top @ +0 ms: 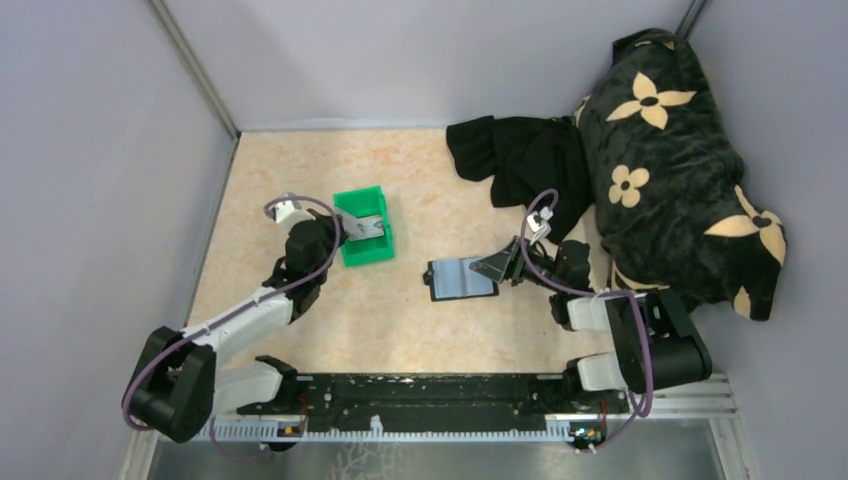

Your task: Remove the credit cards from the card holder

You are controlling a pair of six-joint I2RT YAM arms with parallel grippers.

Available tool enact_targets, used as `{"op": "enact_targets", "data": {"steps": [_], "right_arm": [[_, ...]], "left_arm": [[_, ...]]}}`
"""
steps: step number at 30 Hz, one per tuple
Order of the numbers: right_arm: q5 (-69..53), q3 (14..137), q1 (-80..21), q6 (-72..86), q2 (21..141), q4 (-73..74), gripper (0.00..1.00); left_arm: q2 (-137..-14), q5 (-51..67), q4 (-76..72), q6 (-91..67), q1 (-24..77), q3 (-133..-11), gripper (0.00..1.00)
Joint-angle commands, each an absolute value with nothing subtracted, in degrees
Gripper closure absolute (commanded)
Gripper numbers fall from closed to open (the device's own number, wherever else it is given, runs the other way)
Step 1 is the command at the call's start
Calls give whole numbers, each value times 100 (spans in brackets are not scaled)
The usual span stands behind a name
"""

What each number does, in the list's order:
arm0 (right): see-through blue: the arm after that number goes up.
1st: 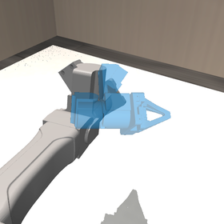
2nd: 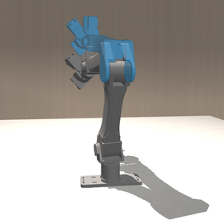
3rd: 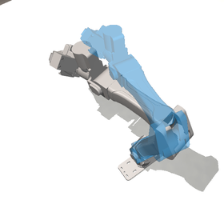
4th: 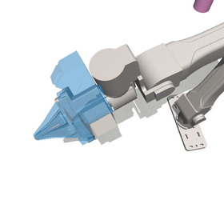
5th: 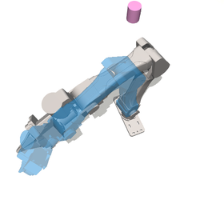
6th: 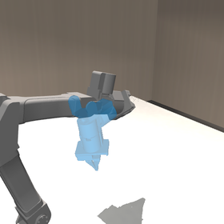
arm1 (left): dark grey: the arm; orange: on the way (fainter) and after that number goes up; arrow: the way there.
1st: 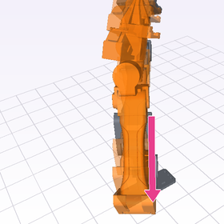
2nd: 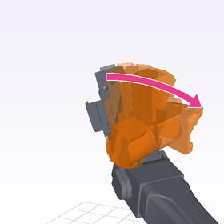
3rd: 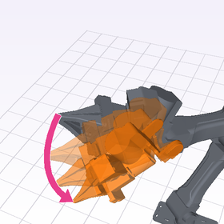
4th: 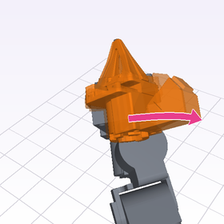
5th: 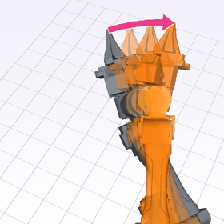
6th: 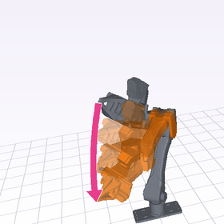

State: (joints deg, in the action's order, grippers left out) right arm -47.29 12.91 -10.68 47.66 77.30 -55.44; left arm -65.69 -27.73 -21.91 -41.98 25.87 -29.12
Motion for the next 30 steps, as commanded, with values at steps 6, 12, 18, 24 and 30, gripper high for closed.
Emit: {"op": "enact_targets", "data": {"steps": [6, 12, 18, 24, 30], "right_arm": [[-4896, 1358, -1040, 4863, 8011, -6221, 34], [-4908, 1392, -1037, 4842, 8066, -6190, 35], [-4921, 1382, -1038, 4832, 8127, -6210, 35], [-4961, 1353, -1037, 4871, 8285, -6361, 35], [-5010, 1346, -1036, 5010, 8505, -6630, 35]], "left_arm": [[-7651, -3335, -5178, -4016, 2560, -2408, 100], [-8403, -3090, -5967, -3992, 2558, -2568, 100], [-8964, -2981, -6069, -4072, 2562, -2808, 100], [-9496, -2766, -6367, -4346, 2561, -2803, 100], [-9735, -2703, -6446, -4462, 2559, -2824, 100]]}}
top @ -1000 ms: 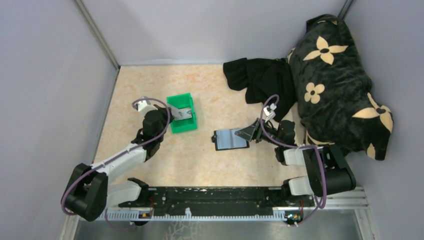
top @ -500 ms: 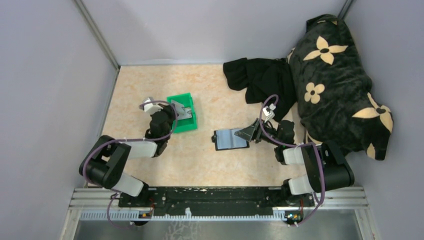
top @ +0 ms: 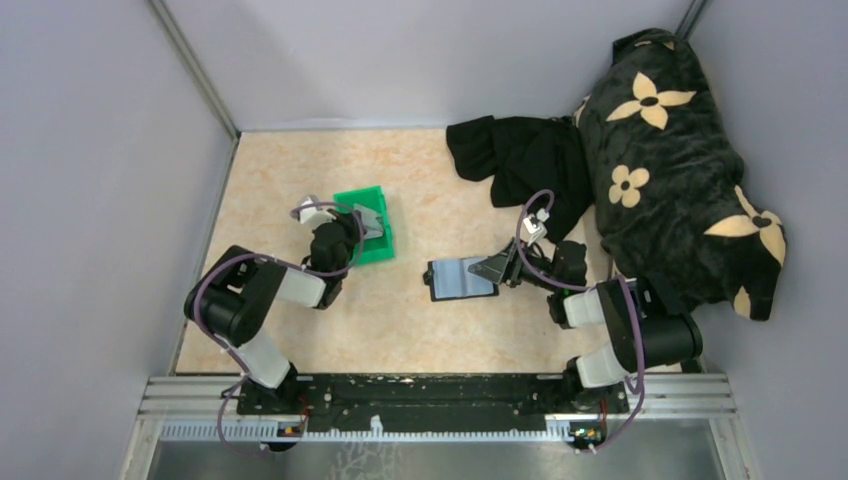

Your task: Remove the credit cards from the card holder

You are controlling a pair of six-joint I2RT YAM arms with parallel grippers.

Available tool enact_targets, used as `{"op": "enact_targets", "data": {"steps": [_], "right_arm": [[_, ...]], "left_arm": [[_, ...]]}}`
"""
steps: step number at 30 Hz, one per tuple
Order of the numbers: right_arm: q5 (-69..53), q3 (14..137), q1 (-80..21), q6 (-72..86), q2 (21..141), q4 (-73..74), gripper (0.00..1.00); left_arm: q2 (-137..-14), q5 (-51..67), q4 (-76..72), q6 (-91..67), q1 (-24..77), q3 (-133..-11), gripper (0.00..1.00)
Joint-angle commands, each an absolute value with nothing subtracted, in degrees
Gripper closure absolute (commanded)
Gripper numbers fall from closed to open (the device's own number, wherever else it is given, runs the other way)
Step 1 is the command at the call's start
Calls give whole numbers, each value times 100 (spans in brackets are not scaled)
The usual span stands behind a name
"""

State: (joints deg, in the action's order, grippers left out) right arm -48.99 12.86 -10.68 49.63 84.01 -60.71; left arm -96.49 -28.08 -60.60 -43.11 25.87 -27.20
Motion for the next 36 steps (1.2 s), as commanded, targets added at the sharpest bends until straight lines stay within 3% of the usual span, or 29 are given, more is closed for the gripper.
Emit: {"op": "enact_targets", "data": {"steps": [1, 8, 17, 22, 30, 36], "right_arm": [[-5010, 1345, -1037, 5022, 8540, -6665, 35], [-5082, 1302, -1040, 5292, 8823, -7193, 35], [-5094, 1270, -1041, 5351, 8907, -7360, 35], [-5114, 1266, -1044, 5403, 8984, -7487, 35], [-5180, 1266, -1046, 5666, 9264, -8001, 35], [-5179, 1233, -1046, 5883, 9417, -8457, 35]], "left_arm": [[-9719, -2688, -6427, -4500, 2560, -2810, 100], [-9499, -2468, -6002, -4806, 2563, -2788, 100], [-9198, -2620, -5786, -4894, 2563, -2627, 69], [-8758, -2920, -5316, -4716, 2559, -2638, 61], [-7922, -3329, -4877, -4224, 2573, -2548, 60], [-7936, -2677, -4225, -3814, 2725, -3110, 61]]}}
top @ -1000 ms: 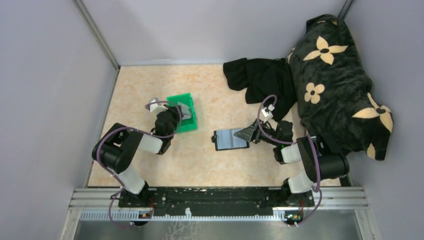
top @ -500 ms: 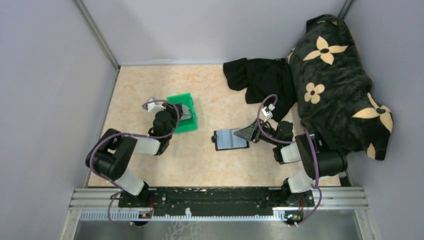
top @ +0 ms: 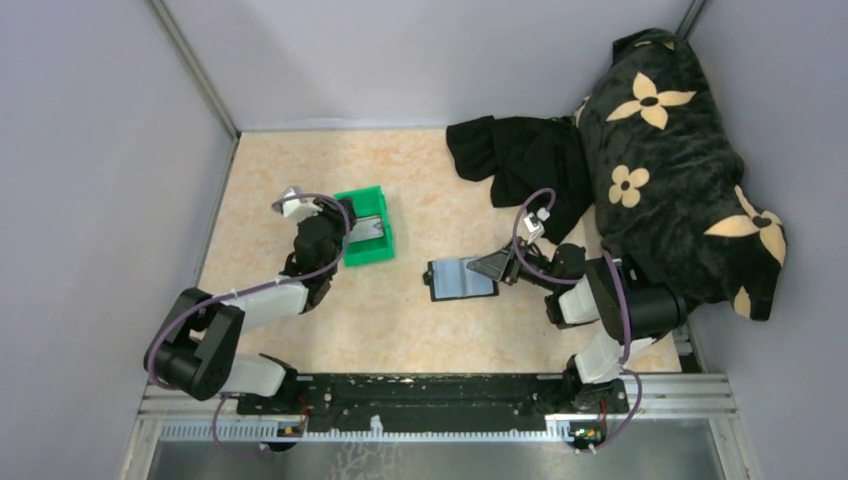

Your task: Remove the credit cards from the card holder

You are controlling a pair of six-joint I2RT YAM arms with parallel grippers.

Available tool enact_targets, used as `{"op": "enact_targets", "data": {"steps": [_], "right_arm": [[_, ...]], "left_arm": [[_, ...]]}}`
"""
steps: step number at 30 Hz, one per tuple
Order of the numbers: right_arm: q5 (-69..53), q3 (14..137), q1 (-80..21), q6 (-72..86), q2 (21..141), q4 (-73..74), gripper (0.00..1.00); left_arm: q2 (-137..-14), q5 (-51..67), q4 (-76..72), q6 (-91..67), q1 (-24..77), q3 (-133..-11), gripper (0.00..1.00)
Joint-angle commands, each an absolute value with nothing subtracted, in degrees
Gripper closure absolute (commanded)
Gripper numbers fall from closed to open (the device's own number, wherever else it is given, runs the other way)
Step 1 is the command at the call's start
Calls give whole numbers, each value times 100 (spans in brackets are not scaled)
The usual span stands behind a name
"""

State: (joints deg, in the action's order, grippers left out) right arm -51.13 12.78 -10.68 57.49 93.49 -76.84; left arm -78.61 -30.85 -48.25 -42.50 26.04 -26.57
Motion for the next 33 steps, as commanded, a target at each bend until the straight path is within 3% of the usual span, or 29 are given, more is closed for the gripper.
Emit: {"op": "enact_targets", "data": {"steps": [1, 4, 7, 8, 9, 10, 12, 14, 15, 16, 17, 20, 21, 22, 27, 28, 30, 32, 33], "right_arm": [[-5140, 1211, -1044, 5869, 9403, -8453, 35], [-4855, 1214, -1045, 5470, 8948, -7714, 34], [-3933, 1498, -1044, 4248, 7929, -4985, 35], [-3187, 1708, -1046, 3783, 7579, -3810, 42], [-2597, 1939, -1041, 3493, 7320, -2861, 50], [-2179, 2144, -1010, 3317, 7178, -2114, 52], [-2081, 2511, -917, 3024, 7203, -1270, 45], [-2300, 2729, -905, 2875, 7394, -967, 41], [-2409, 2740, -913, 2885, 7474, -963, 41], [-2465, 2713, -925, 2880, 7536, -990, 46], [-2429, 2688, -958, 2855, 7565, -982, 53], [-2037, 2668, -1212, 2694, 7491, -701, 78], [-1896, 2682, -1320, 2650, 7442, -607, 95], [-1762, 2700, -1454, 2611, 7401, -513, 100], [-1030, 2992, -2350, 2427, 7257, -71, 100], [-800, 3091, -2572, 2393, 7277, 54, 91], [-290, 3290, -3000, 2313, 7328, 235, 55], [72, 3429, -3361, 2303, 7439, 380, 42], [219, 3486, -3504, 2321, 7496, 431, 40]], "left_arm": [[-8029, -2508, -4090, -3582, 2827, -3296, 59], [-8258, -2475, -3765, -2930, 3439, -3760, 51], [-8475, -2501, -3556, -2362, 4162, -4107, 35], [-8552, -2300, -3514, -2293, 4312, -4182, 31], [-8656, -1954, -3503, -2317, 4394, -4261, 28], [-8759, -1581, -3484, -2369, 4443, -4302, 27], [-9099, -733, -3618, -2388, 4533, -4322, 29], [-9379, -585, -3564, -2414, 4629, -4344, 48], [-9493, -557, -3503, -2496, 4639, -4334, 68], [-9587, -485, -3471, -2562, 4640, -4305, 93], [-9653, -429, -3409, -2570, 4641, -4268, 100], [-9671, -404, -3450, -2625, 4640, -3980, 100], [-9640, -397, -3510, -2628, 4641, -3871, 100], [-9611, -406, -3523, -2629, 4641, -3793, 100], [-9625, -309, -3470, -2626, 4641, -3685, 100], [-9610, -305, -3482, -2654, 4641, -3635, 100], [-9543, -312, -3533, -2716, 4640, -3464, 100], [-9451, -355, -3594, -2775, 4634, -3279, 100], [-9422, -417, -3591, -2810, 4631, -3197, 100]]}}
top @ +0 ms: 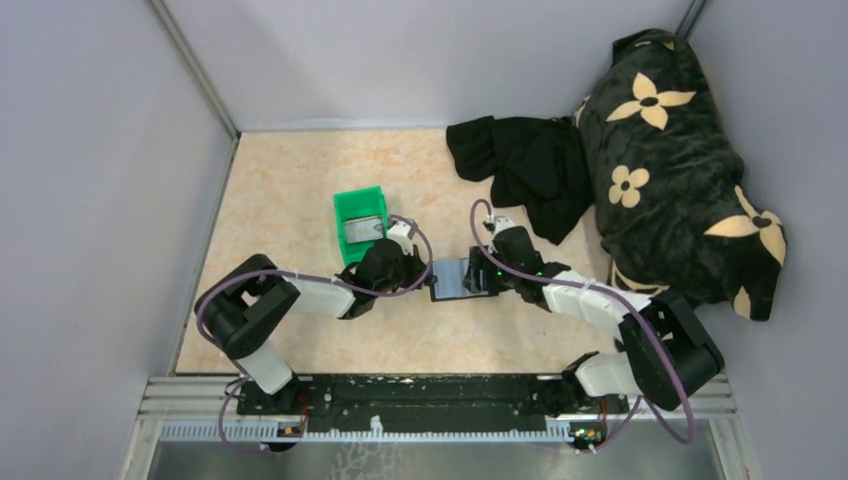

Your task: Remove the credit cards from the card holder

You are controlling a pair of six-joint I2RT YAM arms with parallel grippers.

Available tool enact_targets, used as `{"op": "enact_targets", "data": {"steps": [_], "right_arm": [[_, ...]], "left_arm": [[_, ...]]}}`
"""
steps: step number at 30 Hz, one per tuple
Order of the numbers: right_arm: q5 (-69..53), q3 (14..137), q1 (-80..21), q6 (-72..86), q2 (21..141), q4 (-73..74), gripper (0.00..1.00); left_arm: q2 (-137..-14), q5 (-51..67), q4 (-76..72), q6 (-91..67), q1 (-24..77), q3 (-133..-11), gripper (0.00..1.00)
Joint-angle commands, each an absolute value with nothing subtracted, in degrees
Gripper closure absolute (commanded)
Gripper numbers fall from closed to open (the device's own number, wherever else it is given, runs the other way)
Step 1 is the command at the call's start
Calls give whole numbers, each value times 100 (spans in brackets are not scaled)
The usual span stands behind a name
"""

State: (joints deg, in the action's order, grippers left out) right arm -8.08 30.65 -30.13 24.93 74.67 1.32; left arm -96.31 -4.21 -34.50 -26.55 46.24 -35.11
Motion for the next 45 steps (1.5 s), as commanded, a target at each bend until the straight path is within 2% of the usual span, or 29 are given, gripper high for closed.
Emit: {"op": "enact_targets", "data": {"steps": [1, 6, 12, 21, 25, 27, 30, 32, 40, 45], "right_arm": [[303, 3514, -3611, 2359, 7545, 438, 39], [679, 3781, -3951, 2320, 7802, 659, 34], [1538, 4398, -4707, 2064, 8290, 966, 32], [1636, 4839, -5092, 1934, 9067, 918, 26], [1687, 4904, -5143, 1916, 9318, 953, 27], [1727, 4904, -5144, 1940, 9354, 975, 36], [1925, 4896, -5142, 2160, 9327, 1059, 68], [1903, 4871, -5148, 2221, 9257, 1034, 77], [1154, 4772, -5006, 2425, 8970, 743, 99], [241, 4530, -4601, 2703, 8691, 365, 100]], "left_arm": [[-9391, -472, -3587, -2865, 4617, -3117, 100], [-9461, -406, -3436, -3039, 4473, -2991, 100], [-9570, -277, -3340, -3235, 4277, -2991, 100], [-9630, 139, -3625, -3472, 3847, -2719, 100], [-9639, 162, -3639, -3490, 3815, -2701, 100], [-9677, 189, -3647, -3490, 3806, -2716, 100], [-9746, 272, -3668, -3490, 3797, -2756, 100], [-9787, 318, -3696, -3490, 3788, -2761, 100], [-9844, 454, -3761, -3484, 3771, -2796, 100], [-9750, 675, -4014, -3401, 3772, -2740, 100]]}}
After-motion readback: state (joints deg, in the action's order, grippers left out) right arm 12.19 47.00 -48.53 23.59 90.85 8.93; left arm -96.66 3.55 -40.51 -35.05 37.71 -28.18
